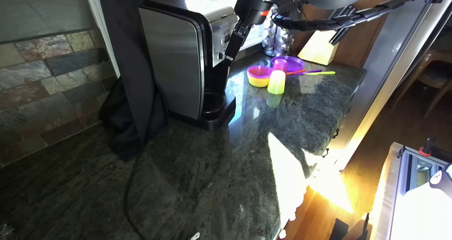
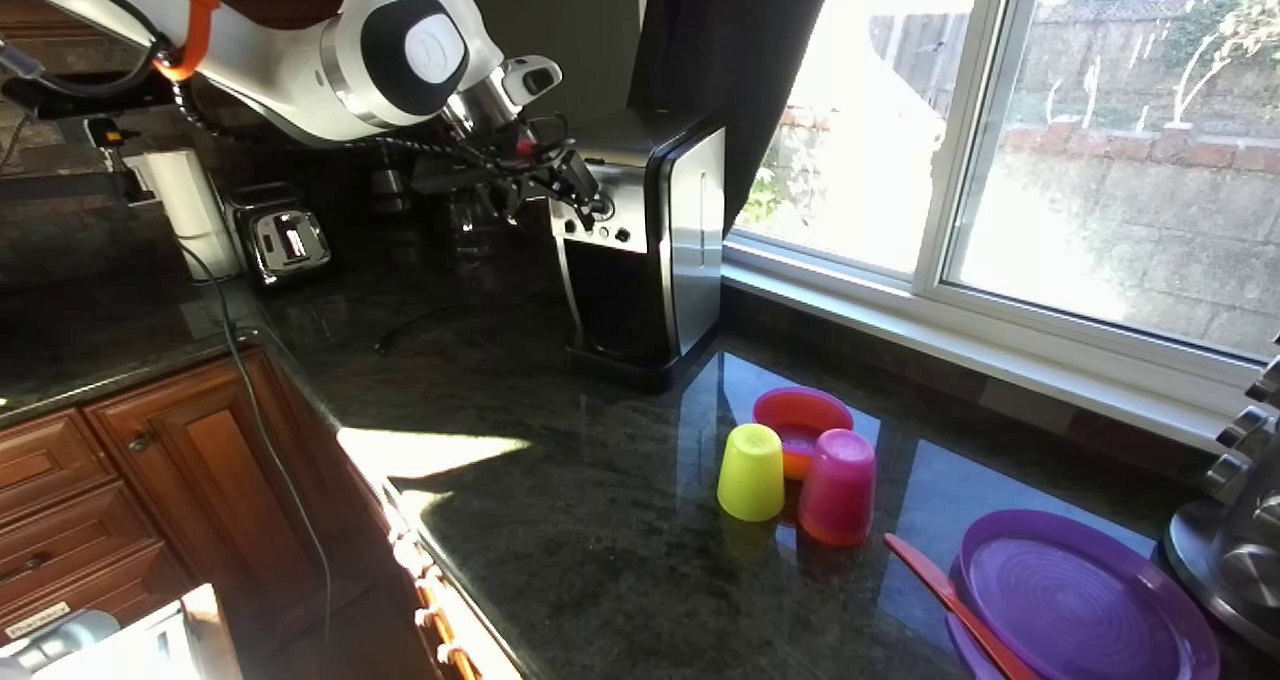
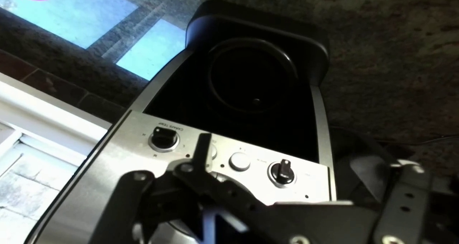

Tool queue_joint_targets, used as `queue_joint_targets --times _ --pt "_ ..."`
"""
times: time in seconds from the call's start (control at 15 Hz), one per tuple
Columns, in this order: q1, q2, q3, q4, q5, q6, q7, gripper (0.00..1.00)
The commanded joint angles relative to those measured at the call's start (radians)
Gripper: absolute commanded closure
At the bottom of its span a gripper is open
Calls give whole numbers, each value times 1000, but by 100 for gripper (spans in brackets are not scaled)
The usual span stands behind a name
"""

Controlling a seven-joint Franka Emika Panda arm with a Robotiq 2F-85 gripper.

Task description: Turn the left knob on the coffeemaker to the left.

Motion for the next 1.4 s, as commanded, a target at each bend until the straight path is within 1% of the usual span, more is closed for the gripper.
queue_joint_targets --times 0.0,0.07,0.13,0.2,0.27,0.33,0.4,0.53,0.6,0.73,0.8,0.87,0.93,1.0,1.07,1.13,1.2,1.27,1.33 --pt "-1 9 4 -15 -9 30 20 10" --pt "0 12 4 -14 -8 28 20 19" --pt "0 14 4 -14 -7 28 20 17" --pt "1 15 4 -13 -6 28 21 23" --pt "1 17 4 -13 -6 29 22 35" --pt "1 17 3 -13 -5 33 22 40" --pt "1 17 3 -14 -4 38 23 40" --pt "0 16 3 -15 -7 56 26 51" --pt "0 16 3 -16 -7 67 28 55" --pt "0 16 4 -17 -6 88 30 58" --pt "0 17 4 -17 -5 98 32 62" --pt "0 19 3 -17 -2 101 32 63" --pt "1 20 3 -17 0 101 34 70" --pt "1 21 4 -17 0 101 35 69" --pt "2 23 4 -16 2 99 35 73" --pt "2 24 4 -15 2 103 36 81" --pt "2 25 4 -15 3 105 37 82" --pt "2 26 4 -15 3 105 37 88" --pt "2 26 3 -15 3 104 38 96"
